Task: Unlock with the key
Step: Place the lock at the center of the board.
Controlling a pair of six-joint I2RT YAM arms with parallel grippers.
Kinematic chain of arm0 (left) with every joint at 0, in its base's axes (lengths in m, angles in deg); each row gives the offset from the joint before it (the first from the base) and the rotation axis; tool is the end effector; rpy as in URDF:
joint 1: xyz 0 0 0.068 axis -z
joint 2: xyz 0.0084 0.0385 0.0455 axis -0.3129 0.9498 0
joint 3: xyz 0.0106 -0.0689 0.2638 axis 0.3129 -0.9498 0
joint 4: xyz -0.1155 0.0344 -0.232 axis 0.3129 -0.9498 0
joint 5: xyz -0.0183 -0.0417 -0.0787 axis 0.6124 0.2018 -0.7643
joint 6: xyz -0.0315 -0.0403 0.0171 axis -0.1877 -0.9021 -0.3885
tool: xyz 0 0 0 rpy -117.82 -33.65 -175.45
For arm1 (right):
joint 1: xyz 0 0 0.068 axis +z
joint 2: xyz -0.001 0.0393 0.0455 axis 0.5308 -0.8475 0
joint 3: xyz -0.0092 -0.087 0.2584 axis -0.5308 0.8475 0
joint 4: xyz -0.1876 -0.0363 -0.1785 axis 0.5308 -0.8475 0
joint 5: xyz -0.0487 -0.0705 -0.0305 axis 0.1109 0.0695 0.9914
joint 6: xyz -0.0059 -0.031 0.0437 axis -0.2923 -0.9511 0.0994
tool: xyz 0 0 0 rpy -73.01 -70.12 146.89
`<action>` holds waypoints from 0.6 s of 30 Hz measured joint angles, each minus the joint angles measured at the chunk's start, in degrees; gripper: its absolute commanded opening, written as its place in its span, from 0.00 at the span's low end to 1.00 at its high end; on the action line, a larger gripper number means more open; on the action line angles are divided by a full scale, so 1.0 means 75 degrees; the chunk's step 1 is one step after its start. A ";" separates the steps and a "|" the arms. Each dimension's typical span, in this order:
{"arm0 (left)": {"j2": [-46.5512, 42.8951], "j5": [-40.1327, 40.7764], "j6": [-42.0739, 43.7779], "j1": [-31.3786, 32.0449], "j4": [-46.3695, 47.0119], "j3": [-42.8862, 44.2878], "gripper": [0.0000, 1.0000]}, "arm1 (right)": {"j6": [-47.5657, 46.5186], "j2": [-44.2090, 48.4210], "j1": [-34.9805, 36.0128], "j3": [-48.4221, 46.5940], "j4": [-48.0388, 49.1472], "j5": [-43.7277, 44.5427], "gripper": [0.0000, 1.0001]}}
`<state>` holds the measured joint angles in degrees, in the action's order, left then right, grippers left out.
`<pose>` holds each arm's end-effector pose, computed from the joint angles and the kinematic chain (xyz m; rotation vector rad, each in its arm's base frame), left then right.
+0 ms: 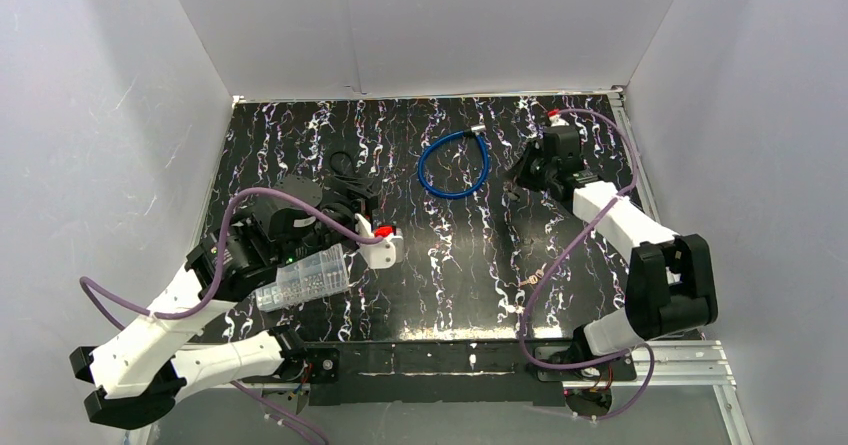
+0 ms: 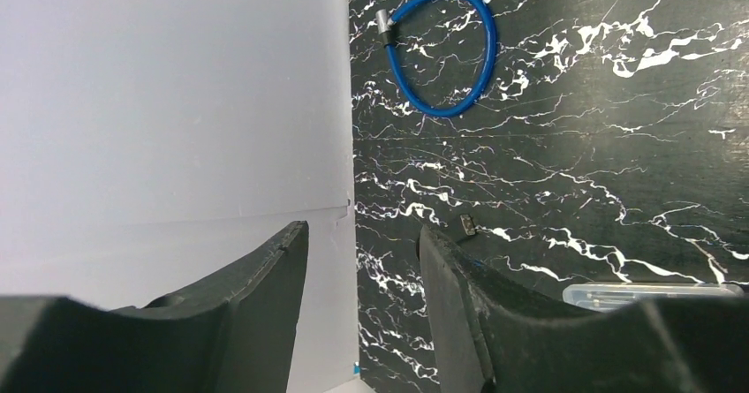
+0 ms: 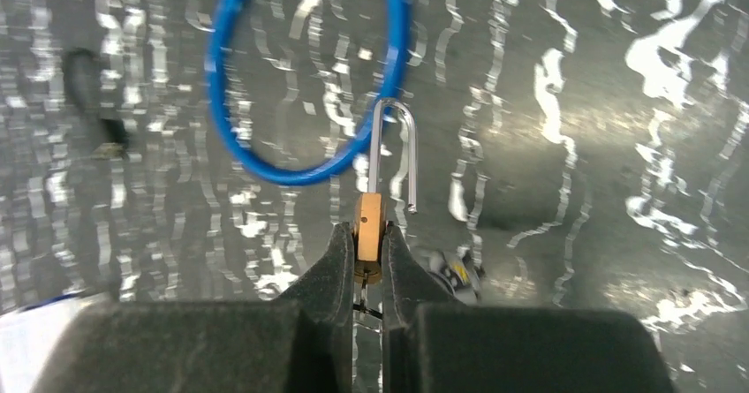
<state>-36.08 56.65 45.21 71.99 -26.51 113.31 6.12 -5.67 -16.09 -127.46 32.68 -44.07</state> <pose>0.0986 -0.1304 0.4373 1.5803 1.0009 0.1872 0.3160 0.0926 0.2588 0.2344 2.1818 0.5266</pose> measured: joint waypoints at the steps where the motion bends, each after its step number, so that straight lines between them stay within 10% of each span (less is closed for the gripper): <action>1: -0.0017 0.0003 -0.0047 0.0000 -0.0009 0.0000 0.49 | -0.0082 -0.0075 -0.0001 0.0090 -0.0039 0.0224 0.01; 18: -0.0216 0.0098 -0.0169 0.0000 -0.0214 -0.0058 0.49 | 0.0359 -0.1242 0.0002 0.0684 -0.0057 0.0219 0.01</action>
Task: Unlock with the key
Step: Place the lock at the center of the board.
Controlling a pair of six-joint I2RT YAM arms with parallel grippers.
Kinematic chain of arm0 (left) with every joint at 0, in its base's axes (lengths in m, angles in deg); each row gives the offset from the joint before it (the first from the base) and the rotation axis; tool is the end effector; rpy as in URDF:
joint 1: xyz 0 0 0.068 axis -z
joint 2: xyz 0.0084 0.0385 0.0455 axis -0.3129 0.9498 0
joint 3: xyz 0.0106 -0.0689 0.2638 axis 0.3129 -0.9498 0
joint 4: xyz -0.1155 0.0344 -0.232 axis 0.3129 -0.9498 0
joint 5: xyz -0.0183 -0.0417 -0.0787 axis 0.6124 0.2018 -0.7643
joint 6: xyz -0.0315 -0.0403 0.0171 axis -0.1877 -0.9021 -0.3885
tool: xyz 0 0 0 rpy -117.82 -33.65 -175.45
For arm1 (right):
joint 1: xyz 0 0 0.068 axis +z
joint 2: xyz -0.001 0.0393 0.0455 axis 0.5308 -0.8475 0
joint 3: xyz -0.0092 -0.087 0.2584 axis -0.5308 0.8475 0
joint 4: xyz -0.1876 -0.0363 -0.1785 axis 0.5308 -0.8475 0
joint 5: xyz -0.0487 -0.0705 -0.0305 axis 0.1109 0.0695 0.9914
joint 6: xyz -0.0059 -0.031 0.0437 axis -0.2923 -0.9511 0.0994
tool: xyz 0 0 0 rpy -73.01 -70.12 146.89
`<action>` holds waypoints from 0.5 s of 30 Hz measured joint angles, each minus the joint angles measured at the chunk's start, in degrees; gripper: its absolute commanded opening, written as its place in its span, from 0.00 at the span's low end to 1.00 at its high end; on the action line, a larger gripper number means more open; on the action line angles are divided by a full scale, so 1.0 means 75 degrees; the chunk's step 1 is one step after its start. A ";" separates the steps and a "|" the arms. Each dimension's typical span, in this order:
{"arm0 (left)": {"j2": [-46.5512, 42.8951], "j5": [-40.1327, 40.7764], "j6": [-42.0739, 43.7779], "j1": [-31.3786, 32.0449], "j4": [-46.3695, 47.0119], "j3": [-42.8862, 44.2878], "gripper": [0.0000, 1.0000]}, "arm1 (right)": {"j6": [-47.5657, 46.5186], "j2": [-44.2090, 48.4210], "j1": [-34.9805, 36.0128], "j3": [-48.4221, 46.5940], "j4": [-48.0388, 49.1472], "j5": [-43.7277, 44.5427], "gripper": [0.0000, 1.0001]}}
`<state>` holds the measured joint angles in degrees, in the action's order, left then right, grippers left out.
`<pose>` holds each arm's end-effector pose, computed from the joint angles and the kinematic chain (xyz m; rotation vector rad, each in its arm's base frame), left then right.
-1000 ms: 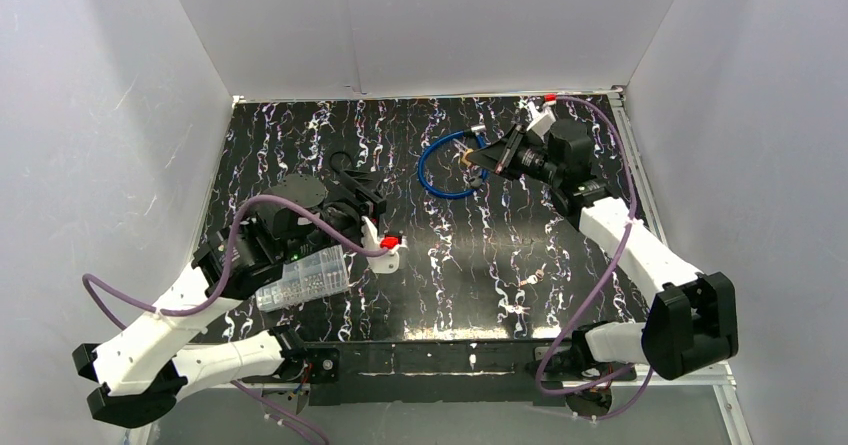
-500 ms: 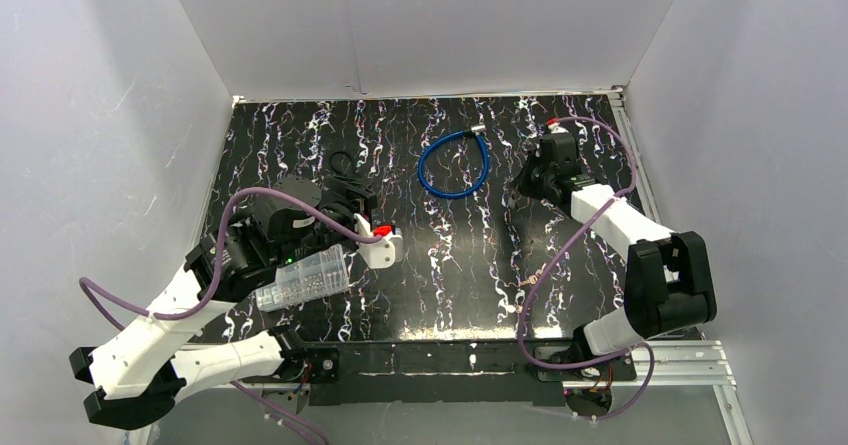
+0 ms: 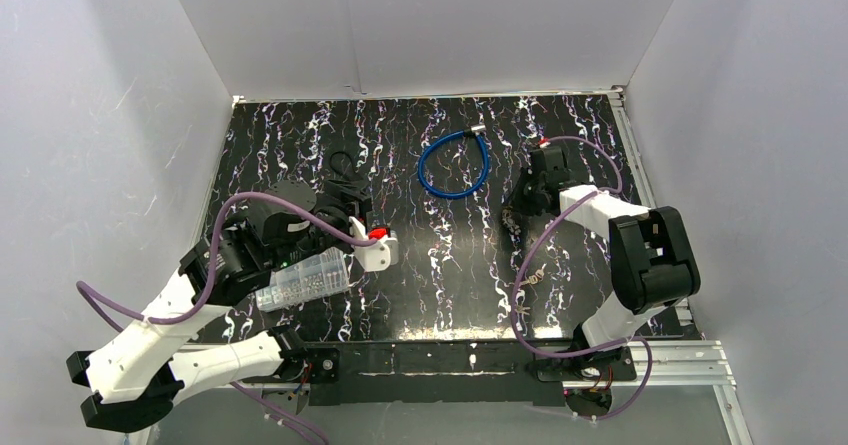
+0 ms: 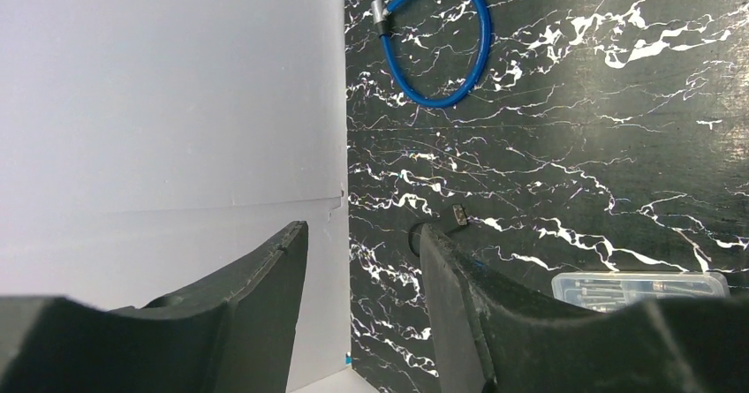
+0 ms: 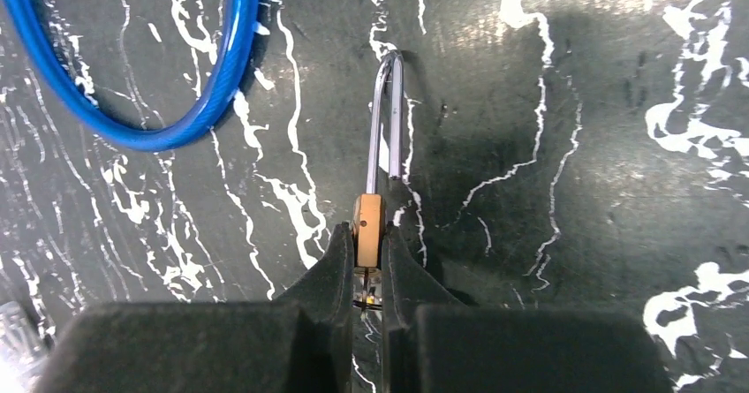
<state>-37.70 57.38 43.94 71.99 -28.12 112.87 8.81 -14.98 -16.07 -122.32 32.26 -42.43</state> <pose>0.0935 -0.1227 0.4359 1.5705 1.0292 0.1836 0.3185 0.0923 0.1788 0.3436 2.4277 0.4248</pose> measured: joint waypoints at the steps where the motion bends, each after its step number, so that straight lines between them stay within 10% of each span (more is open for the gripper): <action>1: -0.0001 0.0004 0.0005 0.0000 0.0002 0.0000 0.49 | 0.0061 -0.0006 0.0000 0.0055 0.0110 -0.0099 0.01; 15: 0.0045 0.0015 0.0153 0.0000 0.0006 0.0002 0.49 | 0.0888 -0.0611 -0.0009 0.0280 0.1194 -0.1707 0.01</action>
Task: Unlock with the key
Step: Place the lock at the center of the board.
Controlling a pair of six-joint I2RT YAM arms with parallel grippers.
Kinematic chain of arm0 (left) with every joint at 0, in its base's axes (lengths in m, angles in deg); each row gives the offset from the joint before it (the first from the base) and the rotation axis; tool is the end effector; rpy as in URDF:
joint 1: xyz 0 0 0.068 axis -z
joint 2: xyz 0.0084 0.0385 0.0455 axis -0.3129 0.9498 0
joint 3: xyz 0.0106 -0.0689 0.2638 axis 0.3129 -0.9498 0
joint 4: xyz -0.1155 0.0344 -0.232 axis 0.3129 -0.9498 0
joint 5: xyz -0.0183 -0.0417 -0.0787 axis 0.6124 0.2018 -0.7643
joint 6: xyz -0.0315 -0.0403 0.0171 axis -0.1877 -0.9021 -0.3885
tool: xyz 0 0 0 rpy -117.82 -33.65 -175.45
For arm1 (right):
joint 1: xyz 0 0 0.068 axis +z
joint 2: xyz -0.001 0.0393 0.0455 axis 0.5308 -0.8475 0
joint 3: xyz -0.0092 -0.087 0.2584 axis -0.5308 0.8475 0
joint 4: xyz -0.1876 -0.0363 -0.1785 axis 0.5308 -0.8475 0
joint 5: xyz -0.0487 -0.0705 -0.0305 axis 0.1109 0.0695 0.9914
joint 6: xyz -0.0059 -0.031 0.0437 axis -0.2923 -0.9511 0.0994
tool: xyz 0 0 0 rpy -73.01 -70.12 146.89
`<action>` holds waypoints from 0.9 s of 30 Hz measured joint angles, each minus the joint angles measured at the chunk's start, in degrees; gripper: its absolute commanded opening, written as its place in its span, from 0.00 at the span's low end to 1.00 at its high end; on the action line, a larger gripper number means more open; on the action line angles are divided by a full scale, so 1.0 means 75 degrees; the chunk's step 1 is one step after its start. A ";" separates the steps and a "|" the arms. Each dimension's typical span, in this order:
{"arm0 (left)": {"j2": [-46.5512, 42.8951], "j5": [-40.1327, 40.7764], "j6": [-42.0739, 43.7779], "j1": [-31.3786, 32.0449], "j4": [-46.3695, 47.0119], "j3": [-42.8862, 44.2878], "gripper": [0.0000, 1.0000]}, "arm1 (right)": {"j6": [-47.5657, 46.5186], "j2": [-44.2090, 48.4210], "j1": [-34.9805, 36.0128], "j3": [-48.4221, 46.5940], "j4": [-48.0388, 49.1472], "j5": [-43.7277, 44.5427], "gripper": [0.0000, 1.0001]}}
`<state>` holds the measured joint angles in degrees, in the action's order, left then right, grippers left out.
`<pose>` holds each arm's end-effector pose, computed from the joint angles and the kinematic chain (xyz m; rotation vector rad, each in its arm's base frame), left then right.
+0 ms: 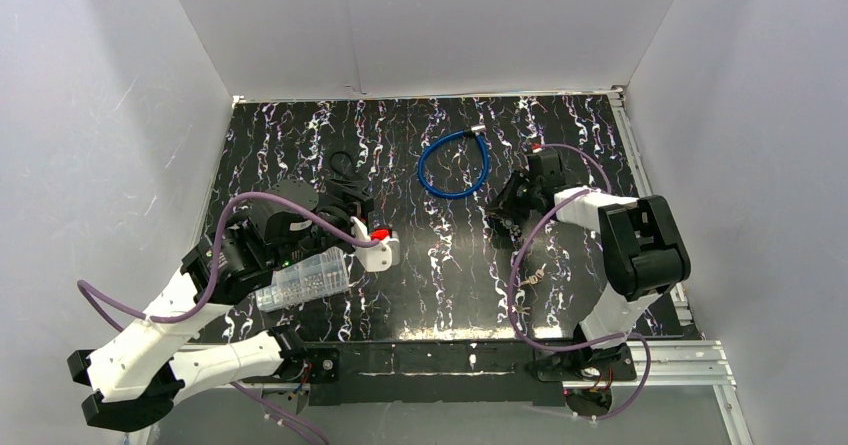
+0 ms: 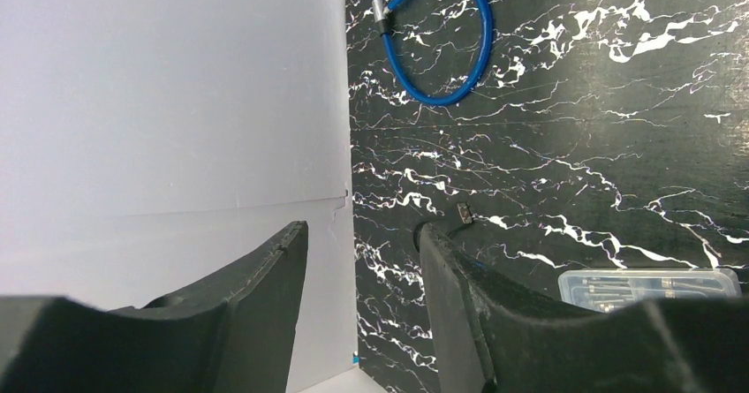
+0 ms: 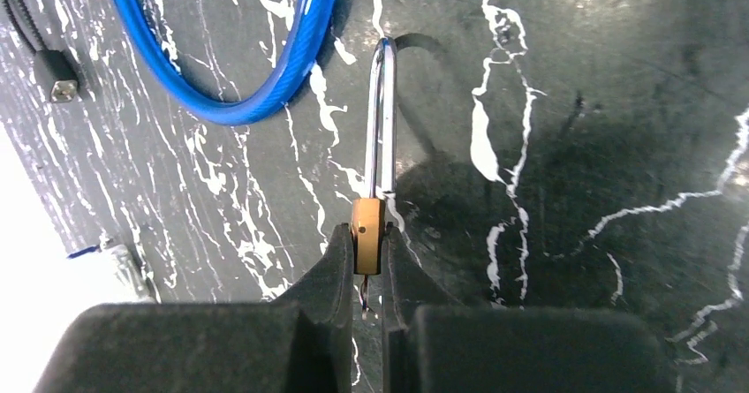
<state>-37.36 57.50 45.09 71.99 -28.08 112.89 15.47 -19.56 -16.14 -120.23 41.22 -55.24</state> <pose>0.0947 -0.1242 0.4353 1.5848 1.0174 0.1992 0.3244 0.1018 0.1554 0.3768 2.4409 0.7476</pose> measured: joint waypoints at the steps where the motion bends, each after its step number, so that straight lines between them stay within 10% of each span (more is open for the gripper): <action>1: 0.0000 0.0001 0.0014 0.0000 0.0000 -0.0001 0.49 | 0.0044 -0.0060 0.0000 -0.0047 0.0004 -0.0080 0.01; 10: 0.0010 -0.0002 0.0098 0.0000 0.0015 0.0001 0.49 | 0.0172 -0.0186 0.0000 -0.0405 -0.0711 -0.0041 0.68; 27: 0.0154 0.0063 -0.0056 0.0000 -0.0019 0.0196 0.53 | -0.0522 0.0923 0.0035 -0.1575 -0.2640 0.1292 0.60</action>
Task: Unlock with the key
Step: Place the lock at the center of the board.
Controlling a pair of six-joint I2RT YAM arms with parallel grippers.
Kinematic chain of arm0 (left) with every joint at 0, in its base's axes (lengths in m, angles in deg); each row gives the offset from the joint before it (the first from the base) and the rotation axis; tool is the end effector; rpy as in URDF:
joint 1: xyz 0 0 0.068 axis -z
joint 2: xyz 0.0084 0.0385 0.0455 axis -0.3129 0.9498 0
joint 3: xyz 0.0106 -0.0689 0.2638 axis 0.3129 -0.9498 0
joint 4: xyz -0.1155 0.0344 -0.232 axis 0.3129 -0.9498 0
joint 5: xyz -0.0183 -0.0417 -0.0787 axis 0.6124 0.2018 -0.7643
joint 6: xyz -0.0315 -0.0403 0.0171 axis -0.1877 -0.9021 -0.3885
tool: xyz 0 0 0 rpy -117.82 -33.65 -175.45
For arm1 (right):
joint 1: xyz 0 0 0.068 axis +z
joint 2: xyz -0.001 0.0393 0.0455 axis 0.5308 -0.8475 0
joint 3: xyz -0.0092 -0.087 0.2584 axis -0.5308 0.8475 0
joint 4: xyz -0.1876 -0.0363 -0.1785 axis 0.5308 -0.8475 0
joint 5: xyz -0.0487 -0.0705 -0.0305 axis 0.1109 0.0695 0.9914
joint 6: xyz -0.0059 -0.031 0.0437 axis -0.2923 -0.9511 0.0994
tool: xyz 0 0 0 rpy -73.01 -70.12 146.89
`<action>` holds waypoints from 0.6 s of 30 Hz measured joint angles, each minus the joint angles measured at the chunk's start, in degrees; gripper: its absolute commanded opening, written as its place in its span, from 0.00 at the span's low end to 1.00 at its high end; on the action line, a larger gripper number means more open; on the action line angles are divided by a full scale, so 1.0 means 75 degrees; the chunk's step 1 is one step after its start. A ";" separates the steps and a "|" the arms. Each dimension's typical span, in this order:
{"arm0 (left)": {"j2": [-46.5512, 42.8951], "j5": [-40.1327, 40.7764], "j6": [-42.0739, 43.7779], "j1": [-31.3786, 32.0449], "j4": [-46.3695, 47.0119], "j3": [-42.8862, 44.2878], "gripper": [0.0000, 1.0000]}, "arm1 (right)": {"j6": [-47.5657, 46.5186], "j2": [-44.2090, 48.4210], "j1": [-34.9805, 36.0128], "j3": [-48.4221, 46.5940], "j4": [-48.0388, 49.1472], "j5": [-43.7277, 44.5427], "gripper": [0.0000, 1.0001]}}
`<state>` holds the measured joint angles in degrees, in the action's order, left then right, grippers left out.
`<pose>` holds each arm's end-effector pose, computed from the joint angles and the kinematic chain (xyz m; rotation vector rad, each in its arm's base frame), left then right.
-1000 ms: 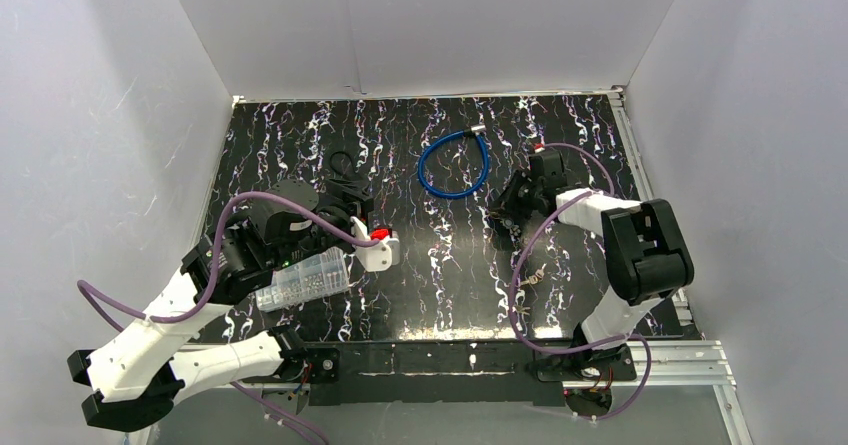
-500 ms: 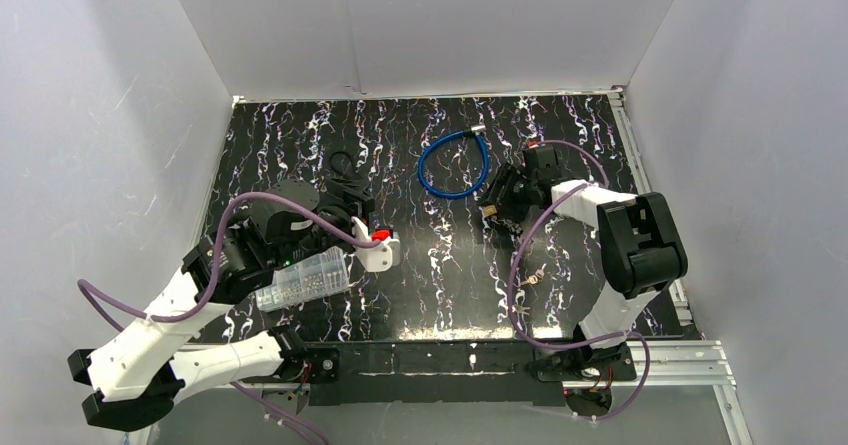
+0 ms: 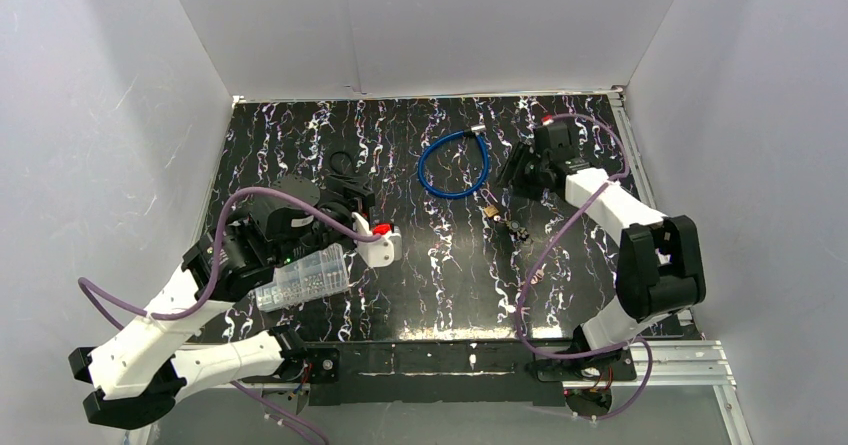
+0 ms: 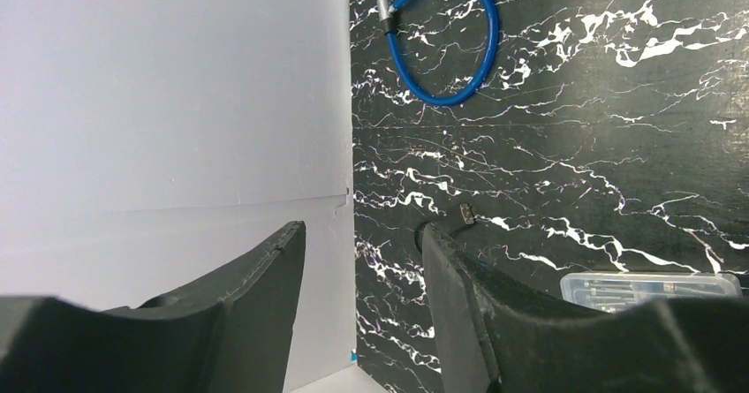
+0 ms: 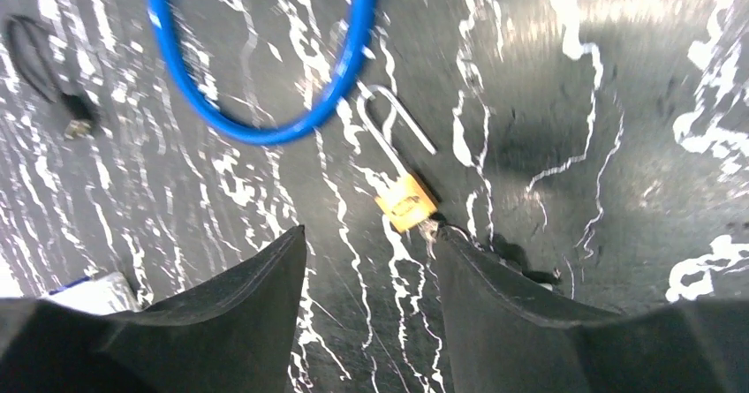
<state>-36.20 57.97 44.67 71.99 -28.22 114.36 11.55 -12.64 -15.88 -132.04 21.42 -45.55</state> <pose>0.0970 -0.1268 0.4401 1.5753 1.0264 0.2020 0.3276 0.0981 0.2301 0.3703 2.4198 0.5186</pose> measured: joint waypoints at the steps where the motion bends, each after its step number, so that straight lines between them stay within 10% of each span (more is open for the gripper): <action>1: 0.0011 0.0014 -0.0070 0.0000 -0.0003 0.0019 0.56 | -0.0058 0.0074 0.0000 -0.0177 -0.0027 0.0055 0.60; 9: 0.0581 0.0181 -0.1490 -0.0338 -0.0553 0.0716 0.89 | -0.0520 -0.0058 0.0312 -0.1061 -0.0031 0.0219 0.64; 18: 0.1853 -0.1087 -0.3853 -0.3739 -0.1623 0.1469 0.98 | -0.1449 -0.1504 0.1874 -0.2768 -0.0010 -0.0012 0.66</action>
<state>-22.30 49.82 15.77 43.95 -40.39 125.38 0.68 -23.92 -1.82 -152.80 21.35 -45.64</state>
